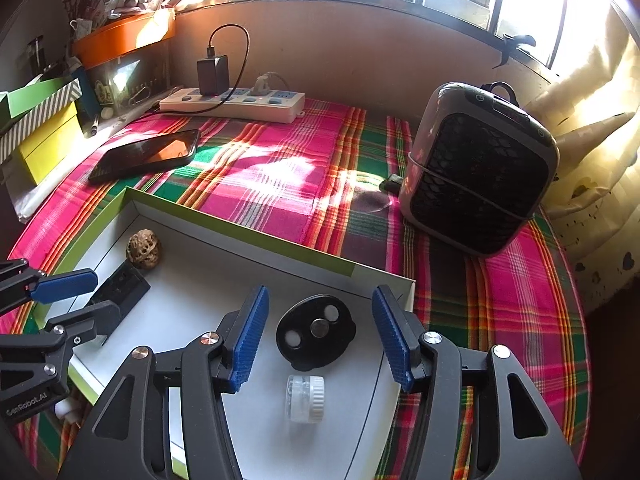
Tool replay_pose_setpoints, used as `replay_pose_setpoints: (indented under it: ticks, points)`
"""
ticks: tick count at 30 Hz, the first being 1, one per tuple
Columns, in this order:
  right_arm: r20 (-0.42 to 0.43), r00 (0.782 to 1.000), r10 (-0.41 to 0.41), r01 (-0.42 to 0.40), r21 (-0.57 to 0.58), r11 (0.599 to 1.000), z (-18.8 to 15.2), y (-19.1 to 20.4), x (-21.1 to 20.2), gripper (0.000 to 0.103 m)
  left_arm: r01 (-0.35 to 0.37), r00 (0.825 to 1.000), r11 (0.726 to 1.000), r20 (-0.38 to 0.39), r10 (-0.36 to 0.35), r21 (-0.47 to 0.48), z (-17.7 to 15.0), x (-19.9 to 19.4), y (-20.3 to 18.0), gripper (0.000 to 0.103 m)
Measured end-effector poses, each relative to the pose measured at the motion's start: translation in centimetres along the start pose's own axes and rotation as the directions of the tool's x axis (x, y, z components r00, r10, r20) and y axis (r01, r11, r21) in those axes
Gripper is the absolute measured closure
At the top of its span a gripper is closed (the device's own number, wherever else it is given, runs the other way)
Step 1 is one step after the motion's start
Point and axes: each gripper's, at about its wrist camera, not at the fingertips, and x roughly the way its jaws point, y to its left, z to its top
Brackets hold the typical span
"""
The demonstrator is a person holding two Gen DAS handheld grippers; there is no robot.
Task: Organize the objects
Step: 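Open right gripper to release the black fob while left gripper releases the flashlight, then withdraw both grippers from the box toward the items beside it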
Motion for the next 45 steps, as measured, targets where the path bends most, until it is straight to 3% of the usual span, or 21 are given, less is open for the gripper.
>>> replay_pose_setpoints:
  ticks: [16, 35, 45]
  points:
    - [0.076, 0.997, 0.008, -0.011, 0.030, 0.999, -1.4, 0.3, -4.3, 0.048, -0.012, 0.998, 1.000, 0.063, 0.014, -0.024, -1.8, -4.4, 0.6, 0.069]
    - [0.117, 0.993, -0.020, 0.015, 0.043, 0.999, -5.8, 0.8, -8.6, 0.048, 0.008, 0.993, 0.998, 0.120, -0.001, -0.058, -3.7, -6.7, 0.0, 0.069]
    - [0.105, 0.994, -0.010, 0.004, 0.057, 0.998, -8.2, 1.0, -9.5, 0.048, 0.024, 0.996, 0.998, 0.089, -0.019, -0.053, -5.7, -6.9, -0.2, 0.069]
